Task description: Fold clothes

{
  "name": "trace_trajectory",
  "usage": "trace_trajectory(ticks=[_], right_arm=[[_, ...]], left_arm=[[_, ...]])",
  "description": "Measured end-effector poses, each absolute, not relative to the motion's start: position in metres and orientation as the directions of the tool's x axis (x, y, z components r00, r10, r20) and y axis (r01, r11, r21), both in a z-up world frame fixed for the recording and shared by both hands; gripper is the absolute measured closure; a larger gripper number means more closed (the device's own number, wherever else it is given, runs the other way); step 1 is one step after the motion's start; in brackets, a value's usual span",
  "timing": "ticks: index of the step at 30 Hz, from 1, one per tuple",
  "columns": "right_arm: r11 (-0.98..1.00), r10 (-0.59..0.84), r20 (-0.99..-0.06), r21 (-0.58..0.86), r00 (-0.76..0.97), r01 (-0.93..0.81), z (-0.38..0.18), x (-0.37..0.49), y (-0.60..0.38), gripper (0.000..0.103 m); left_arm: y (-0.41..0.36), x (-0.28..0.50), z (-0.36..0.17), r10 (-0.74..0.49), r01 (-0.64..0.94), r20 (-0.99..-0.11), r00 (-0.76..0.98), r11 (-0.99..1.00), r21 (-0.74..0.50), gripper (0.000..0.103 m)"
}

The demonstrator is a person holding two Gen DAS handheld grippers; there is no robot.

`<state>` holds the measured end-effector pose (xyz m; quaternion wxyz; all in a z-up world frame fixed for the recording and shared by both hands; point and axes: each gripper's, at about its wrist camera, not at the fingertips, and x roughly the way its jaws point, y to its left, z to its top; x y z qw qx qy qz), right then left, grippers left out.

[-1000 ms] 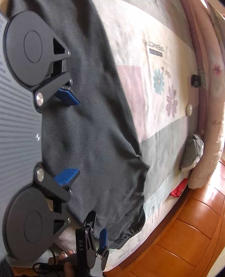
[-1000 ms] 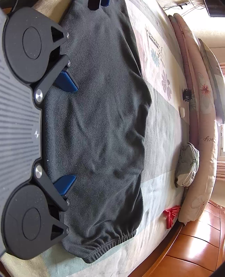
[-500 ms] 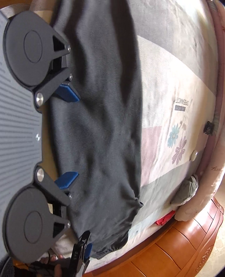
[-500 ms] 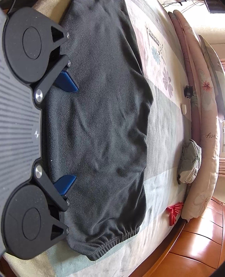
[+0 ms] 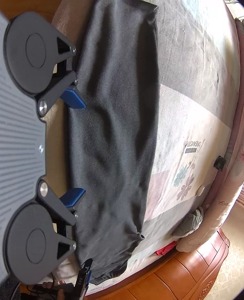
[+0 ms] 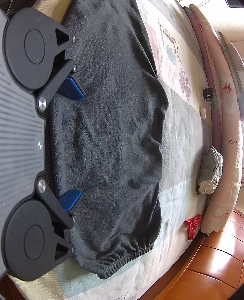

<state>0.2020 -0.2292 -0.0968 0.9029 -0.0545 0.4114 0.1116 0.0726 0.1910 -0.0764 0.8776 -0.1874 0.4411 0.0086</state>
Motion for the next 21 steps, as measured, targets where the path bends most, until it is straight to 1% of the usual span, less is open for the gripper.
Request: trace_trajectory(ticks=[3,8,11,14,18,21], right_arm=[[0.970,0.150,-0.759,-0.010,0.633,-0.241,-0.096,0.202,-0.228,0.000],[0.973,0.138,-0.762,-0.015,0.633,-0.229,-0.096,0.202,-0.227,0.000],[0.974,0.135,-0.767,-0.014,0.627,-0.227,-0.095,0.203,-0.227,0.000],[0.975,0.133,-0.771,-0.013,0.623,-0.224,-0.095,0.206,-0.225,0.000],[0.977,0.123,-0.766,-0.018,0.631,-0.213,-0.096,0.205,-0.223,0.000],[0.978,0.119,-0.769,-0.020,0.628,-0.209,-0.095,0.205,-0.223,0.000]], left_arm=[[0.201,0.076,-0.068,-0.107,-0.185,-0.756,0.646,0.939,-0.291,0.011],[0.220,0.078,-0.085,-0.112,-0.254,-0.807,0.580,0.916,-0.310,0.011],[0.224,0.068,-0.079,-0.132,-0.230,-0.808,0.574,0.921,-0.314,0.010],[0.235,0.070,-0.063,-0.094,-0.234,-0.802,0.590,0.931,-0.281,0.010],[0.243,0.098,-0.051,-0.093,-0.211,-0.786,0.611,0.938,-0.274,0.010],[0.230,0.124,-0.049,-0.107,-0.161,-0.784,0.612,0.953,-0.256,0.010]])
